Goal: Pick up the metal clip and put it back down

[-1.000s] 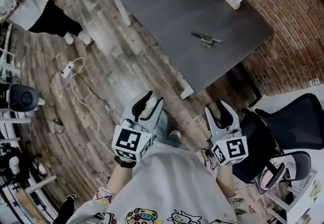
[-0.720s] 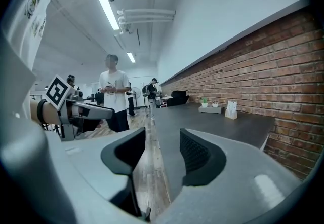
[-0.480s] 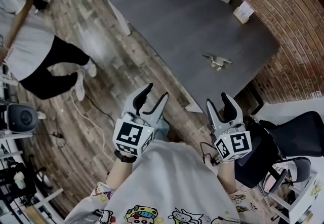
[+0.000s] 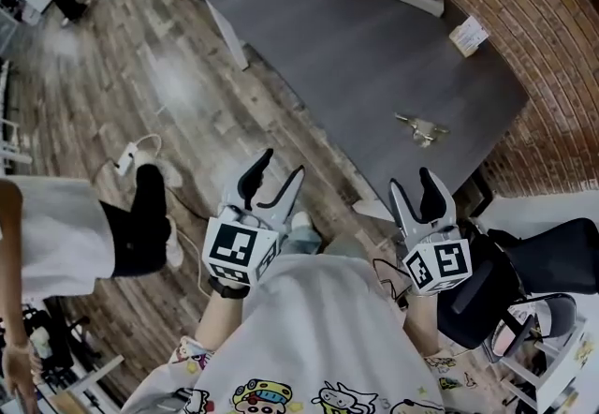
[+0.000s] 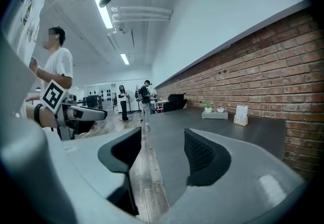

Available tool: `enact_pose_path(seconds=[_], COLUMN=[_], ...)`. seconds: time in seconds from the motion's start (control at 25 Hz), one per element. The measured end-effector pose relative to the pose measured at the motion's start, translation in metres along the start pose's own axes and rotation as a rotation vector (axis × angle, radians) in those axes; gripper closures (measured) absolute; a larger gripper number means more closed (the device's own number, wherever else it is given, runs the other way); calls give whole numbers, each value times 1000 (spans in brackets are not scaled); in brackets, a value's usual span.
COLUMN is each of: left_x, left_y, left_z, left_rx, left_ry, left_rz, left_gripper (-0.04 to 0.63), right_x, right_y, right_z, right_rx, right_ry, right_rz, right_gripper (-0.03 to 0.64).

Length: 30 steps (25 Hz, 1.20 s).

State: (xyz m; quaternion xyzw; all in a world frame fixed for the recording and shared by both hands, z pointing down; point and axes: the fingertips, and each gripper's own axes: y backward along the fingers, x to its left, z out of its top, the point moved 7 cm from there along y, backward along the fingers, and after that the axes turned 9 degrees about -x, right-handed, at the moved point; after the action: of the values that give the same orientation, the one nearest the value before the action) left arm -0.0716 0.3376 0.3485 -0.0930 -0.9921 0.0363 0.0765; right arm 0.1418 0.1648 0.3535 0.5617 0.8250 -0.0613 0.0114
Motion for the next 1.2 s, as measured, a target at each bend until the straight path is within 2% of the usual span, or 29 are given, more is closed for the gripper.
enact_pose_path(seconds=[0.24,0.4,0.56,0.84,1.08,1.2], left_x=[19,27,35,44,38,30], left_y=[5,1,-19,-87,-173,-211], left_z=[-7,-12,-14,-5,13,22], left_rx=[10,27,34,42,47,48], left_ry=[34,55,52,10,-25,-40], left_rz=[32,48,33,-58,-211,-264], left_gripper=[362,357,357,357,356,354], right_x=[1,-5,-19,-61,-108,-131], right_y=[-15,-29,-40,-54,-67,-74], right_z=[-7,-7,-7,-12,-8,-3], right_rx=[36,45,34,6,-2,-10], right_ry=[-12,-18,-20,-40,-62,-74], right_rz=[-11,-19,-50,-165,-295,-330], right_gripper=[344,312,302,290,284,278])
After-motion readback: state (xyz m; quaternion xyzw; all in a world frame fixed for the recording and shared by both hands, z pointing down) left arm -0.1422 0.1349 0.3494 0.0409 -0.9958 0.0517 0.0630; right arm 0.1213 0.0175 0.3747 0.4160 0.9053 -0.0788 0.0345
